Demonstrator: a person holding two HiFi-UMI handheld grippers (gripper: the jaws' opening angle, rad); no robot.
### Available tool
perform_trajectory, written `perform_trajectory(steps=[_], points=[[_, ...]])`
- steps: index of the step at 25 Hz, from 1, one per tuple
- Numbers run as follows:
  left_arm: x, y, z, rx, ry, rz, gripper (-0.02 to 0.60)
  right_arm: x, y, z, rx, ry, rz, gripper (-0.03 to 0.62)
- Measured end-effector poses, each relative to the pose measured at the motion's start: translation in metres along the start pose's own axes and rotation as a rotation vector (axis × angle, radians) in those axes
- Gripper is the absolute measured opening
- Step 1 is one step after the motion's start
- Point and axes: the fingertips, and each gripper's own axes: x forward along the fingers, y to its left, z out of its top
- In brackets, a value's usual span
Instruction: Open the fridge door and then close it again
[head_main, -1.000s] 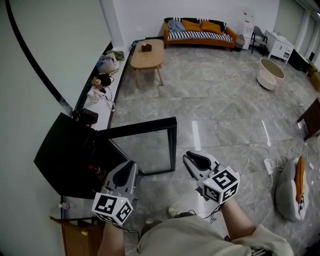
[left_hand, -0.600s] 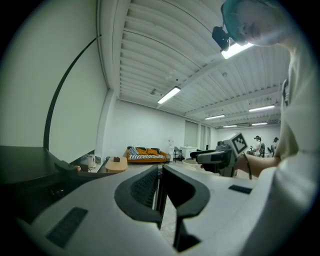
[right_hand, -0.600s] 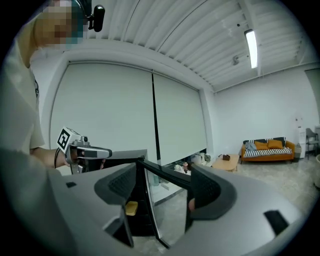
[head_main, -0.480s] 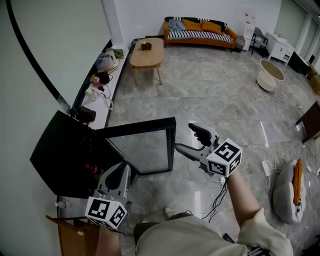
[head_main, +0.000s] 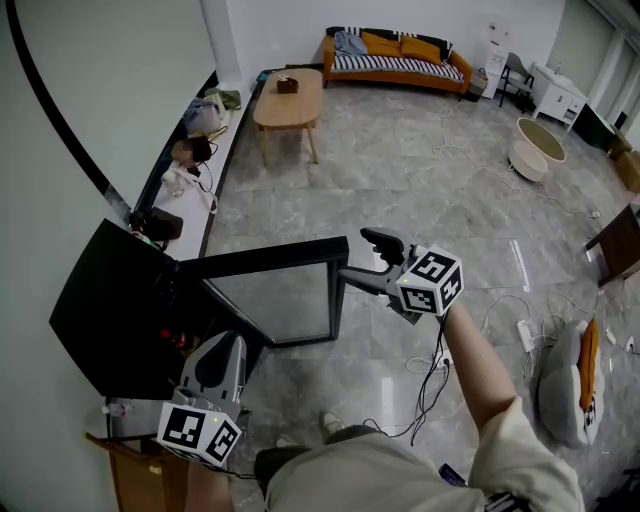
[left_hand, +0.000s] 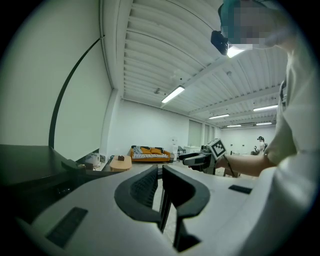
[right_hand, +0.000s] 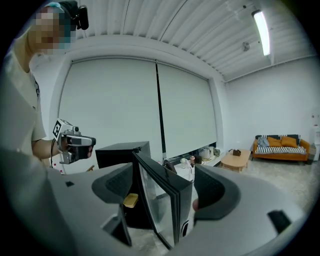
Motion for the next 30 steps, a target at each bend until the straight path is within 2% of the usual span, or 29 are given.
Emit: perform_trajectory(steps=[8, 21, 27, 30], points=[[0.000, 0.004, -0.007, -0.006, 0.021, 0.004, 0.029, 0.027, -0.027, -0.029, 0.085, 0.033, 0.073, 0.331], [-0.001, 0.020, -0.016, -0.021, 0.050, 0.035, 0.029, 0.063, -0.030, -0.046, 0.027, 0.073, 0.140, 0.330], [0.000, 0.026, -0.025, -0.022, 0.062, 0.033, 0.029, 0.074, -0.026, -0.052, -0.024, 0.108, 0.138, 0.327], [0.002, 0.025, -0.025, -0.021, 0.062, 0.031, 0.029, 0.071, -0.027, -0.054, -0.040, 0.116, 0.131, 0.301]])
